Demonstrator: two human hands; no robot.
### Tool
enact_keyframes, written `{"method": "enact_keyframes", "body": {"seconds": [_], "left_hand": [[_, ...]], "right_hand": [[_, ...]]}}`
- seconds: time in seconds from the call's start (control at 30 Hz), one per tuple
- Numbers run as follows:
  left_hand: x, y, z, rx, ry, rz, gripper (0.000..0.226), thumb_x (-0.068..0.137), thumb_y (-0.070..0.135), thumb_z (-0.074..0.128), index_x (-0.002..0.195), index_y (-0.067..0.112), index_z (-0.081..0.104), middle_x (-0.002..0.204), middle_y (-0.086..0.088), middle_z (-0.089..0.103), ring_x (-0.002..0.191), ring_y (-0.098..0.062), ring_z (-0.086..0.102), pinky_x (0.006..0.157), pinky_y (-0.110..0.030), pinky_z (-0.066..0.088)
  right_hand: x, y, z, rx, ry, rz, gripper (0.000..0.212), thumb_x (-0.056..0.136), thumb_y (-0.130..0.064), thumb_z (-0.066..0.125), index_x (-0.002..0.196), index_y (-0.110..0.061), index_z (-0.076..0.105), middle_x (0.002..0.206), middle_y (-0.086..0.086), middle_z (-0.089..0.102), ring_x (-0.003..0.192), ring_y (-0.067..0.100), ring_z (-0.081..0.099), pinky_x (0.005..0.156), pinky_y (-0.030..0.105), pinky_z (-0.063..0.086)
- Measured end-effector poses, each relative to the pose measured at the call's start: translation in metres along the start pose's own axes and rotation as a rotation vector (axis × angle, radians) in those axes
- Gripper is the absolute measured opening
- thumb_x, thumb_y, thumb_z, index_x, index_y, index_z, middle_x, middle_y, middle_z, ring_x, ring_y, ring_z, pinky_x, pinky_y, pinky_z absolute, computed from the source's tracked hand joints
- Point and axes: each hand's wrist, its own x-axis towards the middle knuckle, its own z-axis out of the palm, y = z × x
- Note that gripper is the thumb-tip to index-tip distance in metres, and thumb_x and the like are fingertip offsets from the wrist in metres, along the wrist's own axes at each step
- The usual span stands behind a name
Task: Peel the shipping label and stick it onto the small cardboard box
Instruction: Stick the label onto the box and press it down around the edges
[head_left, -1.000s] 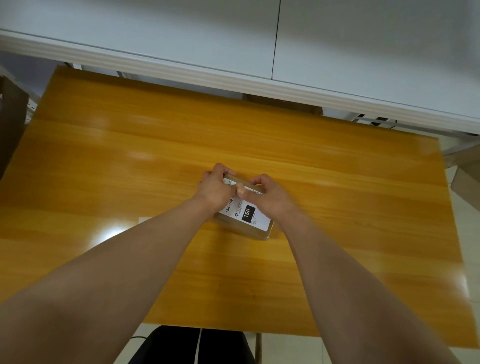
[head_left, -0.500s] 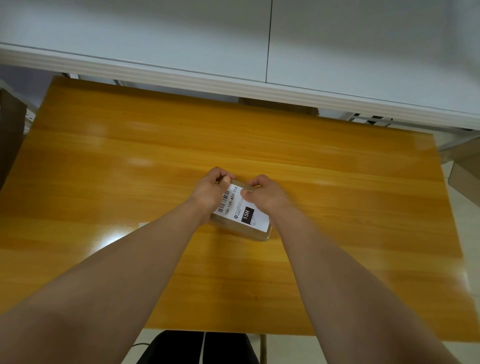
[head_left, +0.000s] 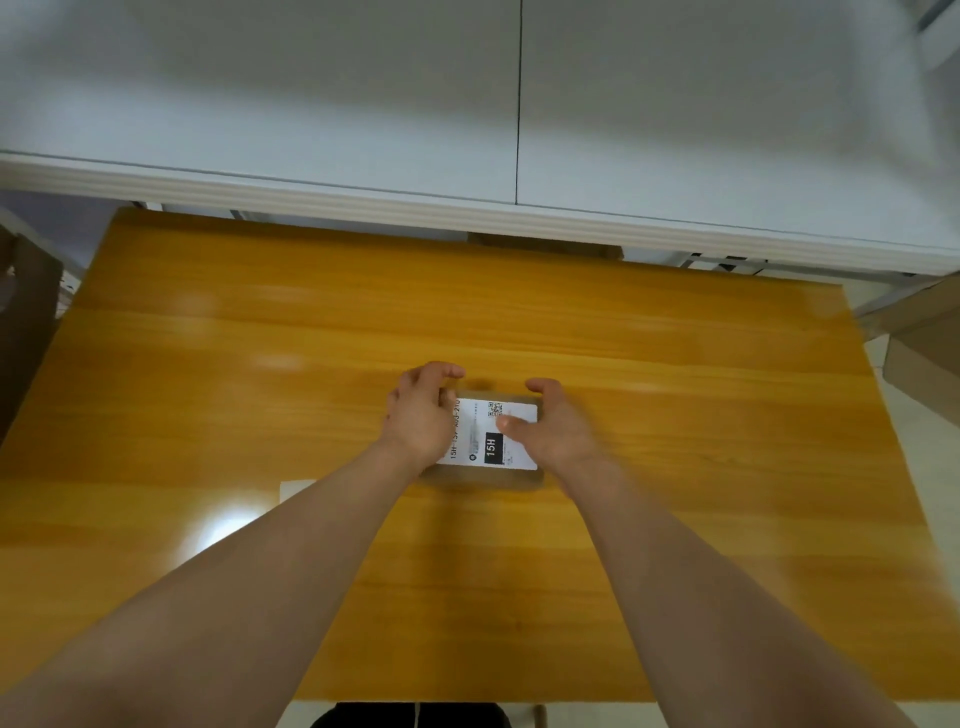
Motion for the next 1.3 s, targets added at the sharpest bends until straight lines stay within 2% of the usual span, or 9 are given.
{"method": "enact_keyframes", "body": {"seconds": [0.13, 0.37, 0.47, 0.63, 0.87, 1.0, 1.1, 1.2, 1.3], "left_hand": [[-0.004, 0.012, -0.004, 0.152, -0.122, 0.044, 0.049, 0.088, 0.032, 0.068, 0.134, 0.033, 0.052, 0.146, -0.002, 0.039, 0.136, -0.03, 0.033, 0.112, -0.047, 0.032], [-0.003, 0.012, -0.004, 0.075, -0.049, -0.018, 0.06, 0.073, 0.025, 0.083, 0.128, 0.027, 0.059, 0.134, -0.005, 0.044, 0.13, -0.027, 0.037, 0.103, -0.046, 0.046], [-0.005, 0.011, -0.004, 0.061, -0.01, -0.023, 0.057, 0.072, 0.023, 0.084, 0.124, 0.025, 0.062, 0.131, -0.005, 0.046, 0.128, -0.028, 0.039, 0.101, -0.045, 0.046], [-0.005, 0.012, -0.001, 0.072, 0.031, -0.043, 0.053, 0.071, 0.022, 0.082, 0.12, 0.026, 0.063, 0.128, -0.005, 0.049, 0.126, -0.029, 0.04, 0.103, -0.048, 0.042], [-0.002, 0.013, -0.002, 0.069, 0.025, -0.067, 0.027, 0.086, 0.025, 0.069, 0.111, 0.032, 0.064, 0.125, -0.003, 0.05, 0.125, -0.029, 0.041, 0.104, -0.05, 0.041], [-0.003, 0.015, -0.003, -0.013, 0.035, -0.089, 0.022, 0.094, 0.028, 0.052, 0.08, 0.044, 0.06, 0.112, 0.002, 0.048, 0.118, -0.036, 0.053, 0.097, -0.056, 0.048], [-0.004, 0.019, -0.006, 0.025, -0.005, -0.119, 0.004, 0.089, 0.037, 0.06, 0.087, 0.04, 0.059, 0.118, 0.002, 0.047, 0.124, -0.031, 0.046, 0.102, -0.052, 0.044], [-0.004, 0.018, -0.004, 0.139, -0.057, -0.114, 0.051, 0.072, 0.046, 0.079, 0.116, 0.033, 0.056, 0.13, 0.001, 0.043, 0.129, -0.024, 0.034, 0.107, -0.048, 0.037], [-0.008, 0.022, -0.002, 0.199, -0.031, -0.119, 0.071, 0.063, 0.053, 0.083, 0.124, 0.032, 0.052, 0.132, 0.001, 0.042, 0.129, -0.024, 0.034, 0.104, -0.044, 0.034]], "right_hand": [[0.001, -0.008, 0.0, -0.05, -0.037, -0.031, 0.062, 0.091, -0.027, 0.07, 0.145, -0.021, 0.039, 0.124, 0.009, 0.064, 0.089, 0.023, 0.065, 0.054, 0.025, 0.046], [-0.003, -0.01, -0.002, -0.049, -0.119, -0.099, 0.071, 0.088, -0.019, 0.075, 0.147, -0.024, 0.037, 0.127, 0.007, 0.06, 0.102, 0.023, 0.061, 0.073, 0.029, 0.052], [-0.003, -0.011, -0.002, -0.065, -0.164, -0.114, 0.078, 0.085, -0.01, 0.076, 0.149, -0.023, 0.035, 0.118, 0.006, 0.059, 0.098, 0.02, 0.058, 0.066, 0.024, 0.048], [-0.001, -0.016, 0.002, -0.06, -0.117, -0.087, 0.07, 0.081, -0.009, 0.079, 0.14, -0.025, 0.045, 0.118, 0.007, 0.063, 0.102, 0.025, 0.064, 0.077, 0.034, 0.055], [0.008, -0.015, 0.002, -0.05, 0.002, -0.076, 0.032, 0.095, -0.017, 0.063, 0.126, -0.023, 0.061, 0.107, 0.004, 0.065, 0.092, 0.026, 0.067, 0.078, 0.037, 0.056], [0.01, -0.014, 0.005, -0.026, 0.04, -0.065, 0.032, 0.091, -0.017, 0.068, 0.121, -0.025, 0.066, 0.116, 0.006, 0.07, 0.1, 0.028, 0.07, 0.084, 0.041, 0.059], [0.011, -0.014, 0.006, -0.025, 0.044, -0.052, 0.032, 0.09, -0.017, 0.069, 0.121, -0.026, 0.066, 0.119, 0.006, 0.07, 0.101, 0.027, 0.07, 0.086, 0.043, 0.059], [0.009, -0.014, 0.003, -0.029, 0.016, -0.071, 0.035, 0.091, -0.019, 0.068, 0.125, -0.024, 0.063, 0.12, 0.003, 0.067, 0.102, 0.028, 0.069, 0.087, 0.041, 0.058], [0.006, -0.012, -0.001, -0.032, -0.07, -0.086, 0.043, 0.09, -0.019, 0.07, 0.131, -0.024, 0.057, 0.12, 0.002, 0.064, 0.102, 0.028, 0.068, 0.088, 0.044, 0.058]]}}
